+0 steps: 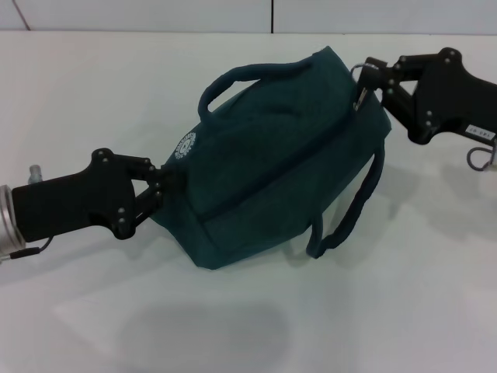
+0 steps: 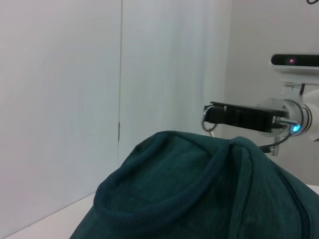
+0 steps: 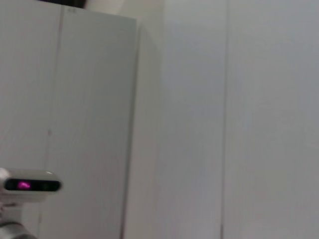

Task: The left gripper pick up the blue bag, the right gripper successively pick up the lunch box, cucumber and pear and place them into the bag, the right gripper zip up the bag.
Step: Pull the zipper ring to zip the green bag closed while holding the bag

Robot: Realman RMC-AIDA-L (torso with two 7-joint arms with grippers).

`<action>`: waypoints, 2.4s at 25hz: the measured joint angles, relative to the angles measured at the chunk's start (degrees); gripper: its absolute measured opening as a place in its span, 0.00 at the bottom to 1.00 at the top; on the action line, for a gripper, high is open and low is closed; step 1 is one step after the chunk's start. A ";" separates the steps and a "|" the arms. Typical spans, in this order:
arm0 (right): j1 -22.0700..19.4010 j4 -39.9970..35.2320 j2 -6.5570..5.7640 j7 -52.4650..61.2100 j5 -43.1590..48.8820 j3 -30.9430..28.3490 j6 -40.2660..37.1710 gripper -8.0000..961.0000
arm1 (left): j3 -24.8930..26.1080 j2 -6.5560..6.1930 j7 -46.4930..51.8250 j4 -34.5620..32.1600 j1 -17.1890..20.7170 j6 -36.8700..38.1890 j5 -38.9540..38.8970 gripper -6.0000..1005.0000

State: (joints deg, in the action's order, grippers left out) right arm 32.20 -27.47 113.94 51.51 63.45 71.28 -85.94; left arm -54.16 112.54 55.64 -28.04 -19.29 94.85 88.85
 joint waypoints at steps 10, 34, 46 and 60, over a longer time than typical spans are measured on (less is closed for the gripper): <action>-0.65 0.04 0.52 -3.66 -0.24 -0.50 6.64 0.03 | 0.02 -0.14 0.00 -0.11 -0.14 -0.18 0.46 0.12; -0.16 0.59 1.27 -4.50 -0.01 0.09 7.86 0.03 | 7.49 1.95 9.70 -3.37 0.28 0.45 0.21 0.22; -0.49 0.68 1.37 -4.50 0.01 0.09 7.39 0.03 | 8.47 3.42 13.36 -7.73 -0.22 5.39 1.90 0.61; -1.19 0.66 1.37 -4.49 -0.15 -0.03 6.46 0.03 | 8.47 6.87 16.62 -9.45 -3.86 2.03 7.44 0.67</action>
State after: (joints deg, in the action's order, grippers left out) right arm 31.01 -26.81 115.31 47.02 63.30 71.25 -79.47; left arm -45.69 119.40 72.26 -37.49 -23.15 96.88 96.28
